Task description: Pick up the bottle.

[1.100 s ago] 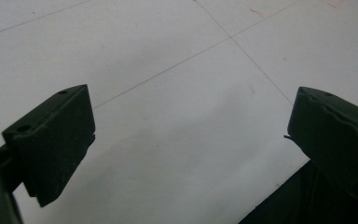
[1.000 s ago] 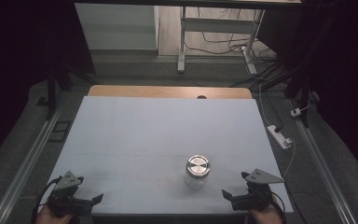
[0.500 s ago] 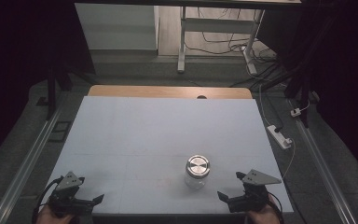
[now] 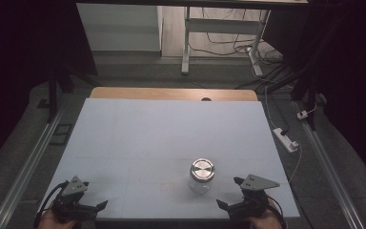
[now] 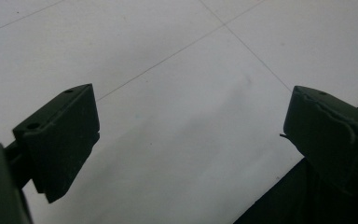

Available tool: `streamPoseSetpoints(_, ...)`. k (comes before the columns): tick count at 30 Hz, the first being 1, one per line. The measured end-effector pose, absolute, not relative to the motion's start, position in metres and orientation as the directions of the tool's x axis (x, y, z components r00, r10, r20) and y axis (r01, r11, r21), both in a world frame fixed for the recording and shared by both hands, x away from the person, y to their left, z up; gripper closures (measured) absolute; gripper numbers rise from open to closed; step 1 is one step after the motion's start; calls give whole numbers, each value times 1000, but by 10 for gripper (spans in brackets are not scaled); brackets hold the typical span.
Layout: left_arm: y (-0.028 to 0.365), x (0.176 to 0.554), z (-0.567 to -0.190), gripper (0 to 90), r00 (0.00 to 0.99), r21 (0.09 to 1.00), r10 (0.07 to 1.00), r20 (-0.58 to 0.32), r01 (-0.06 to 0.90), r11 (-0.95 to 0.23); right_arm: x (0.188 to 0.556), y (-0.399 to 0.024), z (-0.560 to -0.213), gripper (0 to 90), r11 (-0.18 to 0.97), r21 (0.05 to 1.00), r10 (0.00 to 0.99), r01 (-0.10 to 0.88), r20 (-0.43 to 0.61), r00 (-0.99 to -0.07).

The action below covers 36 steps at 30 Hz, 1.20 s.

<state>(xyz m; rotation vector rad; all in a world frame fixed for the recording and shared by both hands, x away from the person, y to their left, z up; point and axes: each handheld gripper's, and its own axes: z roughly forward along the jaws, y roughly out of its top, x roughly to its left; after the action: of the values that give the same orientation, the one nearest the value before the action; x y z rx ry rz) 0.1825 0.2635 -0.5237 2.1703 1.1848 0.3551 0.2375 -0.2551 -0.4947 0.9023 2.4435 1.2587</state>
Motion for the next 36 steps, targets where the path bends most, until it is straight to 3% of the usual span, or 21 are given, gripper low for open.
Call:
streamPoseSetpoints(28,264,183,-524,39,562,639,824,-66,658,-398,251,-236,-498,0,408,810,621,421,92,-778)
streamPoseSetpoints(36,263,183,-524,40,563,637,824,-62,658,-402,260,-222,-503,0,445,788,608,426,83,-789)
